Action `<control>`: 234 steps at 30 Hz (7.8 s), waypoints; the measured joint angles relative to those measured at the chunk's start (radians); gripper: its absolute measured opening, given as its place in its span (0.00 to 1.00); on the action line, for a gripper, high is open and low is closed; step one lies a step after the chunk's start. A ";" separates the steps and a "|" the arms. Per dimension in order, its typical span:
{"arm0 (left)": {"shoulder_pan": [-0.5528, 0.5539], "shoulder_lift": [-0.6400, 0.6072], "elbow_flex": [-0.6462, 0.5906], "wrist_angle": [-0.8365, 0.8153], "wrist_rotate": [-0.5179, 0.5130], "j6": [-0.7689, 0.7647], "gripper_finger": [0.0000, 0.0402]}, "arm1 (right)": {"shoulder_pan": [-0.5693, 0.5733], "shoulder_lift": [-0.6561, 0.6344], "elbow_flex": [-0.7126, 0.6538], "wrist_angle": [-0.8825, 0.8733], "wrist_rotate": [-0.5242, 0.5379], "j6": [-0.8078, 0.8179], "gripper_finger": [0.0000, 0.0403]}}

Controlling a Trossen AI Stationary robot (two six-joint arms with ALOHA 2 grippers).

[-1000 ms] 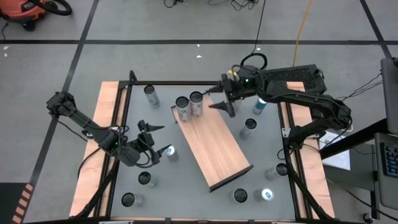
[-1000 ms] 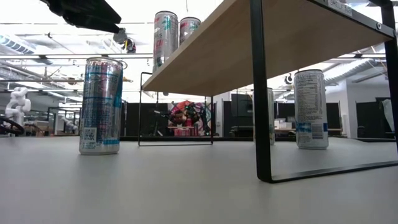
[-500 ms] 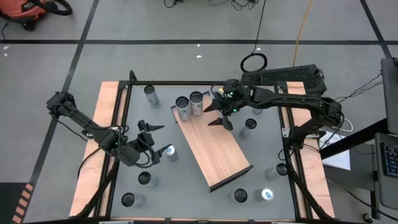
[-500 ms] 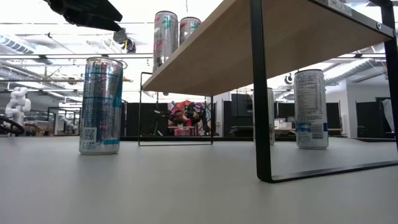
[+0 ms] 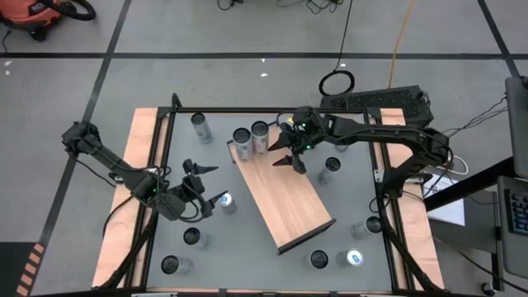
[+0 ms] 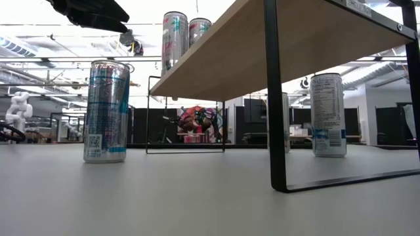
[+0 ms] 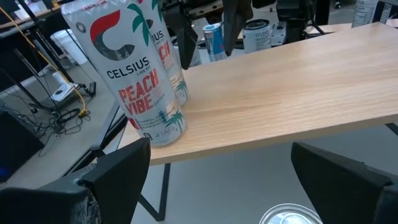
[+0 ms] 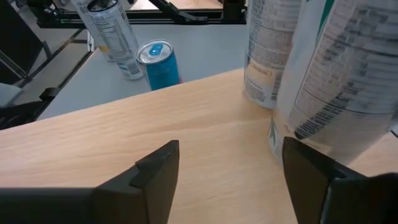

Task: Place canned beverage on shelf
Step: Put the left white-pink soda can on the shelf aligned with the other white-pink soda can, then put the white-pink soda can on the shelf aligned with the other white-pink soda cans

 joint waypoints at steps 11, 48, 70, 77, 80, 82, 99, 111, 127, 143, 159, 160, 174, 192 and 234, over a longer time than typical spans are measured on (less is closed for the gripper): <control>0.000 0.001 0.000 0.001 0.000 -0.008 0.97 | 0.060 -0.036 0.000 -0.033 0.005 0.067 0.53; -0.073 0.241 0.001 0.326 0.077 0.020 0.97 | 1.021 -0.271 0.000 -0.244 0.914 0.728 0.53; -0.147 0.269 0.001 0.387 0.080 0.018 0.97 | 1.284 0.039 0.194 -0.323 1.067 0.814 0.54; -0.166 0.269 0.001 0.398 0.081 0.018 0.97 | 1.293 0.064 0.196 -0.425 1.094 0.863 0.65; -0.167 0.269 0.001 0.397 0.081 0.018 0.97 | 1.293 0.064 0.196 -0.468 1.097 0.896 0.71; -0.167 0.269 0.001 0.396 0.081 0.018 0.97 | 1.293 0.064 0.196 -0.491 1.097 0.911 0.74; -0.167 0.333 0.000 0.403 0.090 0.014 0.97 | 1.293 0.066 0.131 -0.477 1.097 0.960 0.77; -0.167 0.348 0.000 0.444 0.090 0.019 0.97 | 1.291 0.067 0.060 -0.380 1.097 0.938 0.74; -0.167 0.349 0.000 0.449 0.090 0.019 0.97 | 1.283 0.070 0.009 -0.294 1.097 0.932 0.63; -0.167 0.349 0.000 0.458 0.089 0.018 0.97 | 1.260 0.114 0.019 -0.242 1.061 0.931 0.52; -0.167 0.349 0.000 0.473 0.090 0.017 0.97 | 1.260 0.111 0.232 -0.247 1.096 0.840 0.52; -0.167 0.349 0.000 0.474 0.090 0.017 0.97 | 1.260 0.110 0.249 -0.248 1.097 0.819 0.52; -0.187 0.349 0.000 0.504 0.091 -0.008 0.97 | 1.258 0.109 0.415 -0.210 1.347 0.506 0.52; -0.278 0.490 0.000 1.024 0.068 0.418 0.97 | 1.115 0.149 0.422 0.020 1.492 0.293 0.52; -0.216 0.546 0.004 1.109 0.023 0.412 0.76 | 0.924 0.295 0.422 0.337 1.252 0.180 0.52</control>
